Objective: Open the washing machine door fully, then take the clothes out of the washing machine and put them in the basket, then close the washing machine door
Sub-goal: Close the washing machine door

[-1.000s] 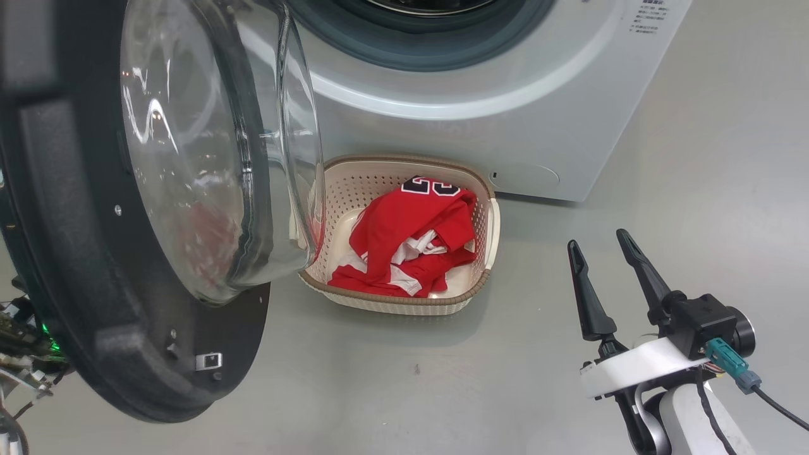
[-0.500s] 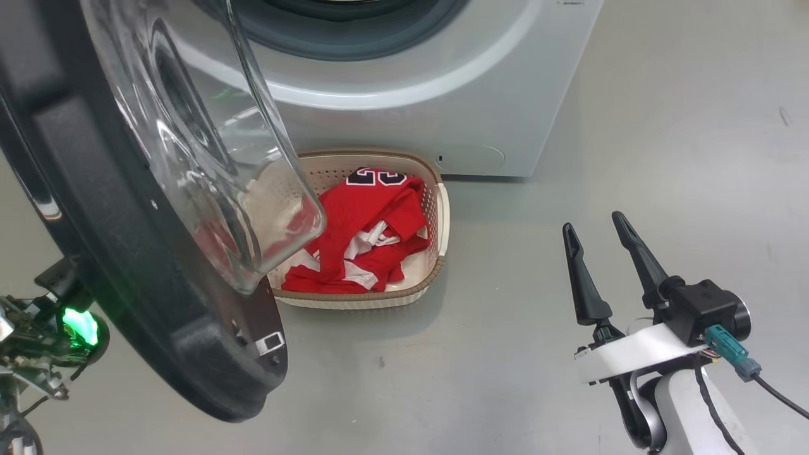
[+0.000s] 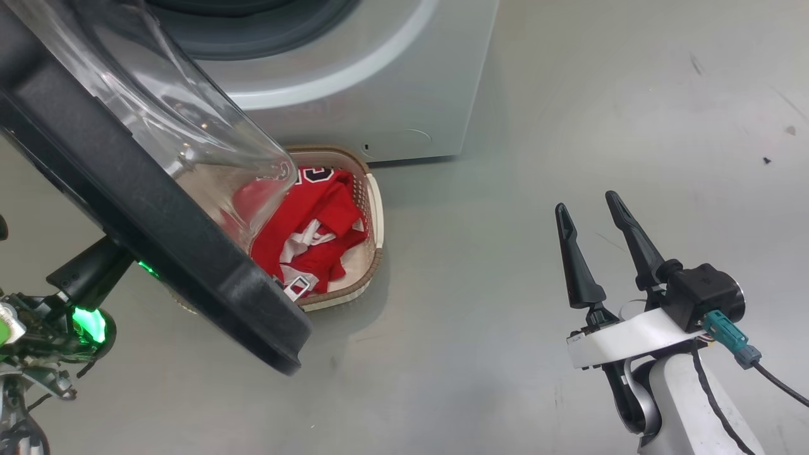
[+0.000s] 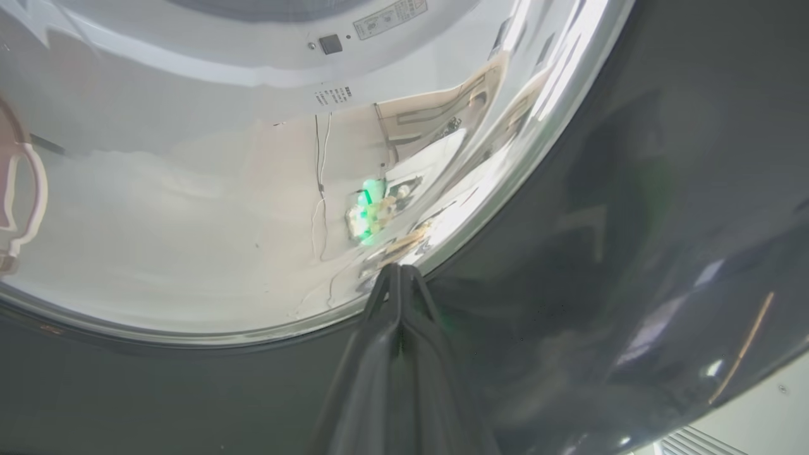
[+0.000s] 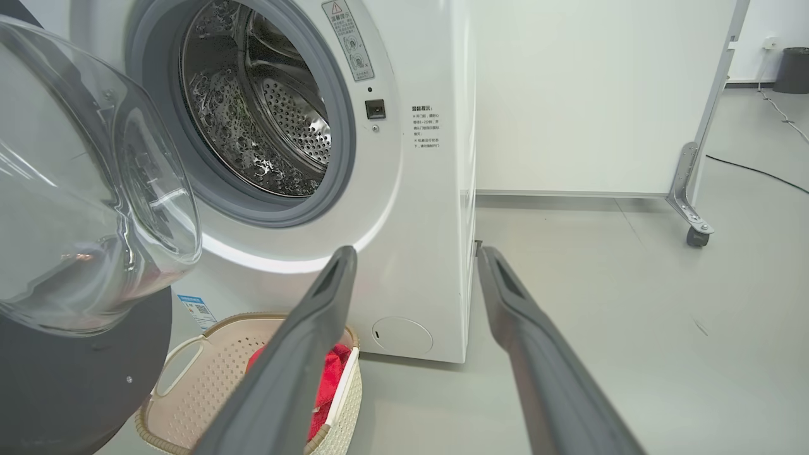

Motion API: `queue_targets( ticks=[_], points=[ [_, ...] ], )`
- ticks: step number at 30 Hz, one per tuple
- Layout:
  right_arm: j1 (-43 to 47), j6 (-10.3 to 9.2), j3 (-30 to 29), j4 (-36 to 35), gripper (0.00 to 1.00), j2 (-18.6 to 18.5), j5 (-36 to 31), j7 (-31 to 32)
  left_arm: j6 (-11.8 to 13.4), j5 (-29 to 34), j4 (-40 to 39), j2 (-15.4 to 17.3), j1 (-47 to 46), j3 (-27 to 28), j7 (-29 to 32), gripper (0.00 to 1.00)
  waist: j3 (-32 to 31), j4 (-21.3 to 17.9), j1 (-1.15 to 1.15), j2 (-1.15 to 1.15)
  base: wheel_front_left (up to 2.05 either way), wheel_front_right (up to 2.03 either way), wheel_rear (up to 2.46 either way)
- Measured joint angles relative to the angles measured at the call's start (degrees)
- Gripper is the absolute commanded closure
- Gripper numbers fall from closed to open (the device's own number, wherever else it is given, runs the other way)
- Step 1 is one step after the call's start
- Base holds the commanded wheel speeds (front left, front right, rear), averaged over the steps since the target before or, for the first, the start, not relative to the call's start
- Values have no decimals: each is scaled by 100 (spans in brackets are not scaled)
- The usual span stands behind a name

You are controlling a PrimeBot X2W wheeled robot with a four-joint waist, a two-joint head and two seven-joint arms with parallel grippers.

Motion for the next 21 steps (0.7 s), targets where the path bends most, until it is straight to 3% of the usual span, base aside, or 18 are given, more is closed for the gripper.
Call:
queue_targets(
  ticks=[21],
  points=[
    [-110, -63, 185, -151, 0, 36, 359, 0, 467, 190, 147, -41, -571, -271, -189, 100, 345, -1108, 0, 0, 0, 0, 0]
  ],
)
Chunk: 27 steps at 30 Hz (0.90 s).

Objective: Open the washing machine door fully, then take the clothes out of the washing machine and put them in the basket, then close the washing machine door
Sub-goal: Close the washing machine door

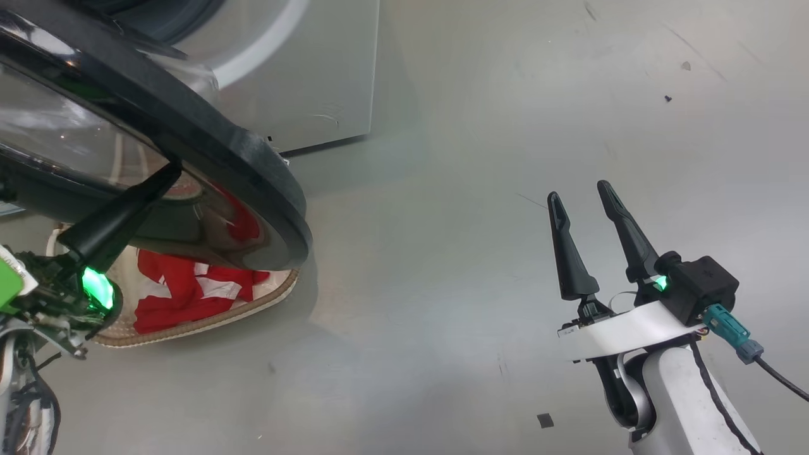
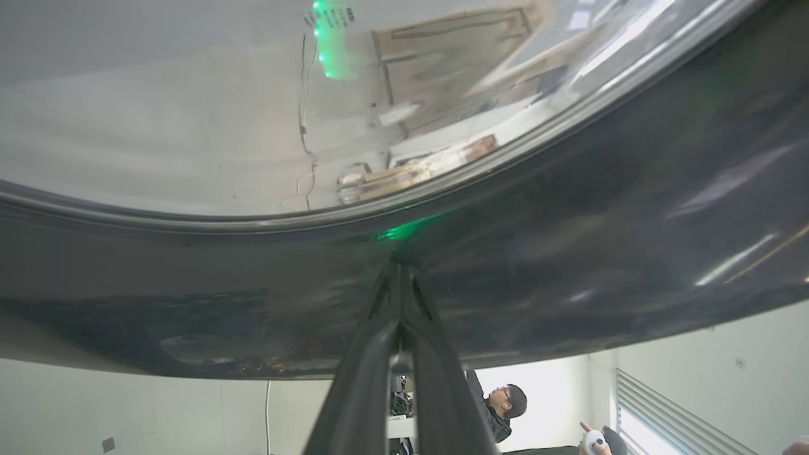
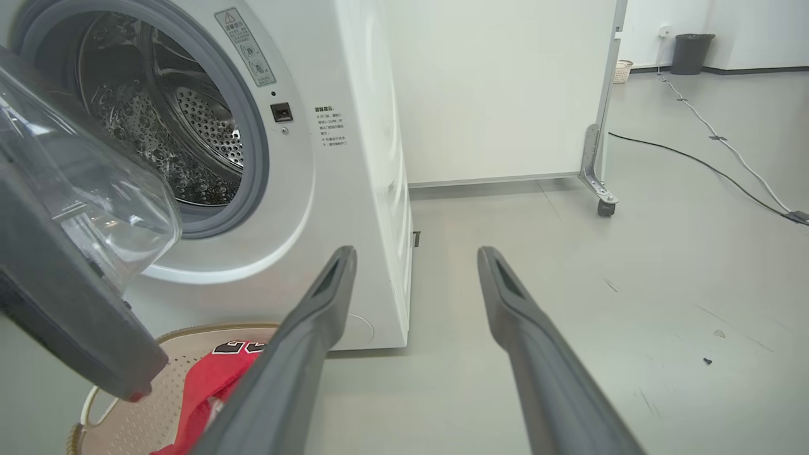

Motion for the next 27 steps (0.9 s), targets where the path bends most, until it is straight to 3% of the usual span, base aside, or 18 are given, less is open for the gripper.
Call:
queue_targets(
  ticks=[13, 27],
  points=[
    [-164, -140, 93, -158, 0, 5, 256, 0, 305, 283, 263, -47, -866, -2, -398, 100, 389, -391, 0, 0, 0, 0, 0],
    [-320, -200, 170, -188, 0, 10, 353, 0, 335, 680, 894, -286, -1842, -42, -965, 100, 650, -632, 0, 0, 0, 0, 0]
  ],
)
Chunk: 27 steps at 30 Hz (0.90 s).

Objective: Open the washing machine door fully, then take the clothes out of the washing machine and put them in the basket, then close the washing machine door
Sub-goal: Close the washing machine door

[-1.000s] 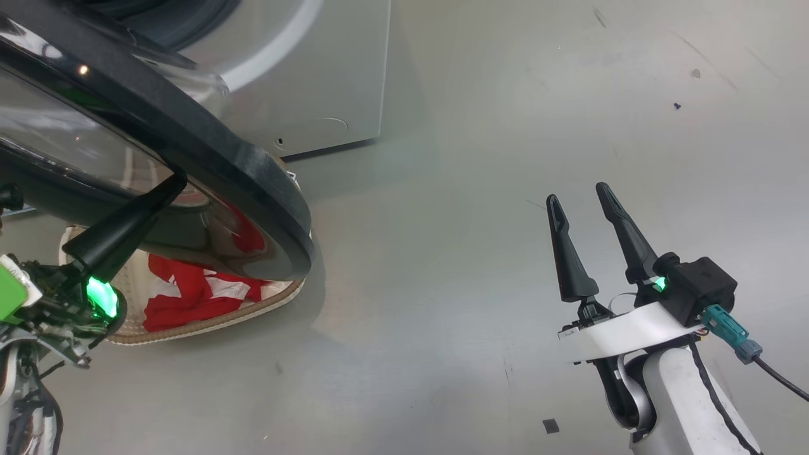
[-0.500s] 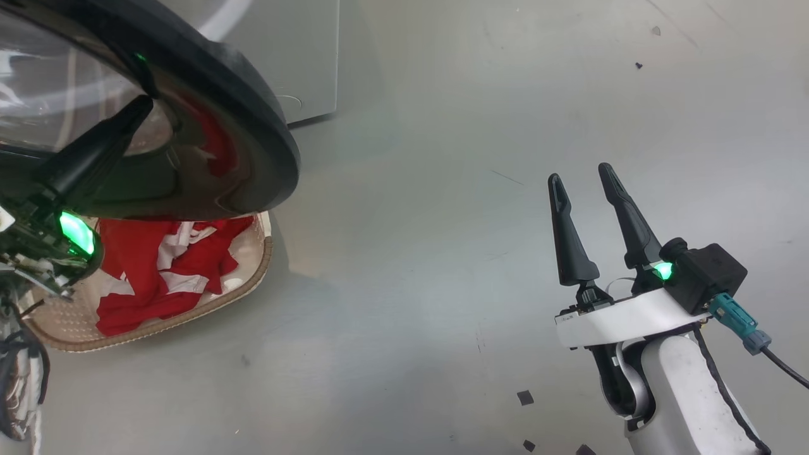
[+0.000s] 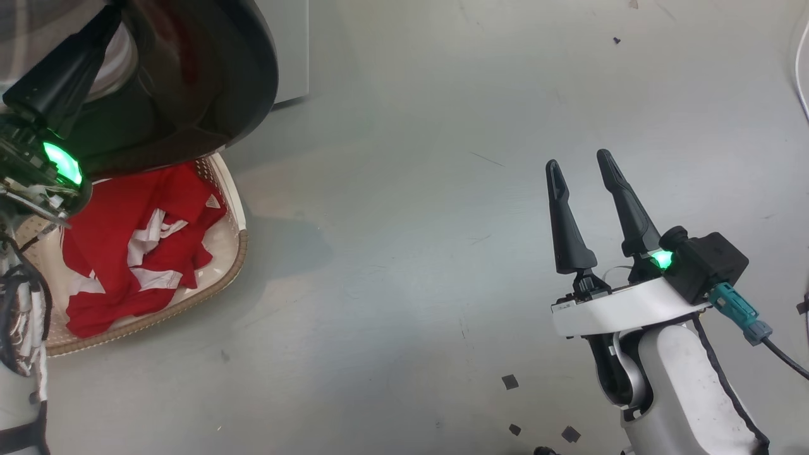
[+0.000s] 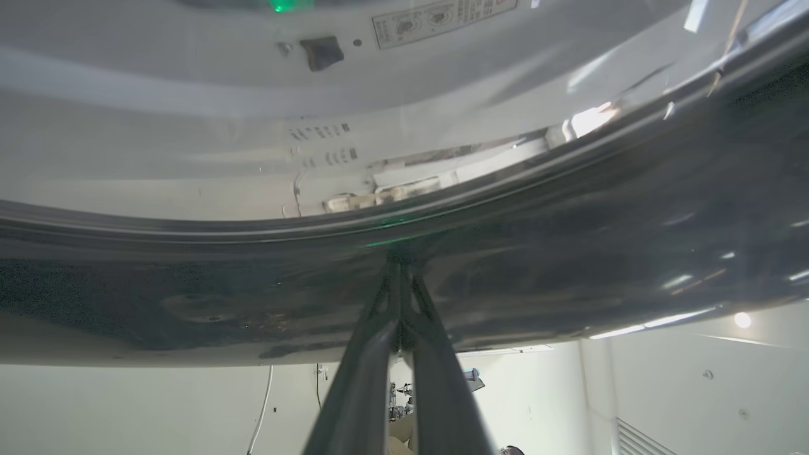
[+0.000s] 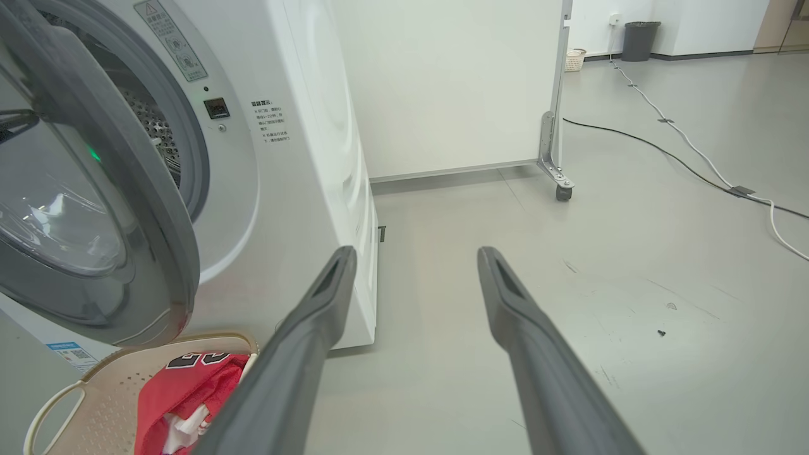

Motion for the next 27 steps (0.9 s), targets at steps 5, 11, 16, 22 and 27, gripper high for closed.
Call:
queue_targets(
  ticks=[5, 11, 16, 22, 27],
  points=[
    [-39, -42, 14, 1, 0, 1, 8, 0, -56, 41, 241, -46, -209, 29, -168, 100, 22, -19, 0, 0, 0, 0, 0],
    [-43, -93, -30, 7, 0, 2, 7, 0, -165, 42, 487, -123, -316, -14, -210, 100, 16, 14, 0, 0, 0, 0, 0],
    [-43, -93, -92, 31, 0, 3, -13, 0, -336, 38, 662, -241, -320, -31, -215, 100, -24, 128, 0, 0, 0, 0, 0],
    [-43, -93, -153, 68, 0, 2, -85, 0, -523, 31, 756, -318, -309, -48, -202, 100, -84, 288, 0, 0, 0, 0, 0],
    [-41, -92, -224, 120, 0, 2, -187, 0, -649, 31, 801, -353, -158, -85, -148, 100, -167, 478, 0, 0, 0, 0, 0]
  ],
)
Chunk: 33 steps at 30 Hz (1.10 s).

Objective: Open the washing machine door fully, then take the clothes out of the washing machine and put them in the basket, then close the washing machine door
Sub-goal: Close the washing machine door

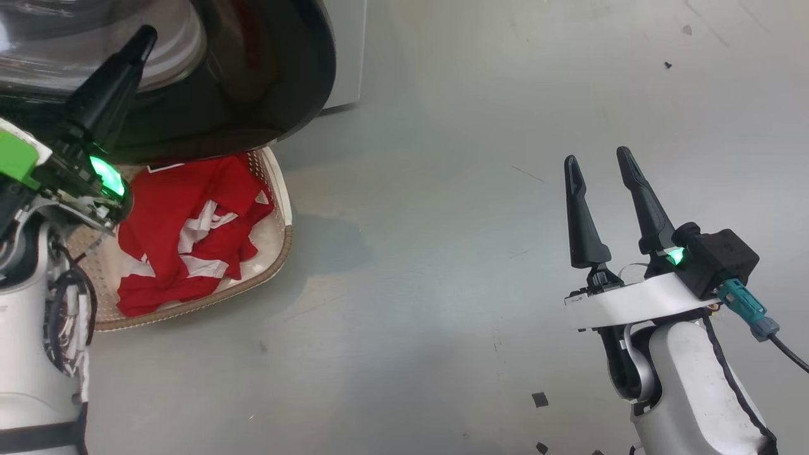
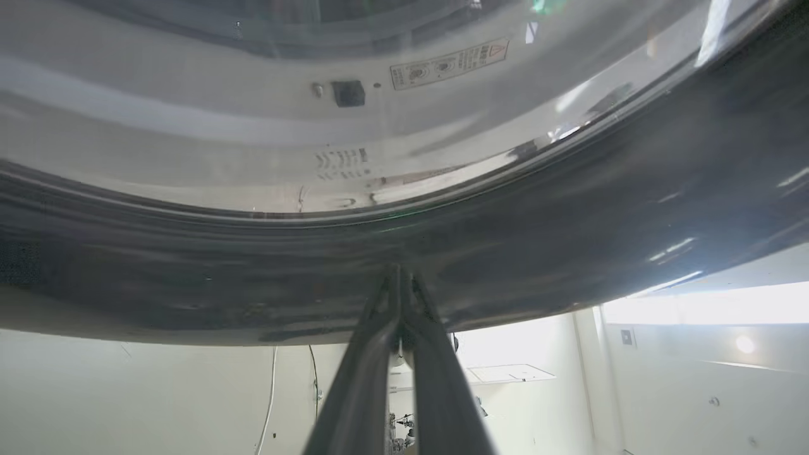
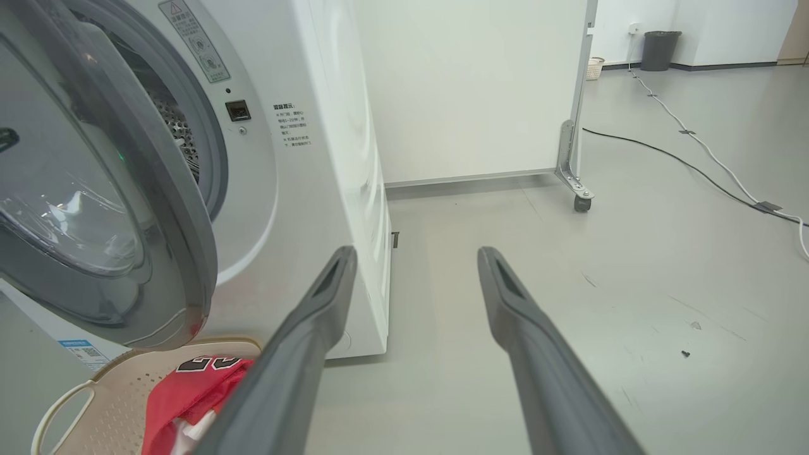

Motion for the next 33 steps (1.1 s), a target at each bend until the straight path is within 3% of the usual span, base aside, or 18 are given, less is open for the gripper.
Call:
queue_targets(
  ticks=[15, 21, 29, 30, 31, 32, 33],
  points=[
    [103, 78, -157, 289, 0, -2, -267, 0, -165, -3, -89, -271, 1329, 403, -272, 100, -445, 592, 0, 0, 0, 0, 0],
    [305, 111, -248, 403, 0, -2, -313, 0, -166, -74, -544, -611, 2100, 631, -398, 100, -759, 771, 0, 0, 0, 0, 0],
    [531, 160, -298, 524, 0, -2, -387, 0, -166, -59, -979, -716, 2910, 667, -466, 100, -1103, 966, 0, 0, 0, 0, 0],
    [558, 160, -299, 536, 0, -2, -392, 0, -166, -52, -1036, -724, 3008, 671, -469, 92, -1148, 989, 0, 0, 0, 0, 0],
    [591, 162, -301, 543, 0, -2, -394, 0, -166, -52, -1087, -728, 3088, 669, -472, 70, -1191, 1011, 0, 0, 0, 0, 0],
    [620, 163, -303, 556, 0, -2, -396, 0, -166, -52, -1136, -732, 3161, 664, -472, 39, -1235, 1033, 0, 0, 0, 0, 0],
    [649, 178, -303, 573, 0, -2, -398, 0, -166, -45, -1169, -736, 3232, 660, -480, 0, -1280, 1056, 0, 0, 0, 0, 0]
  ],
)
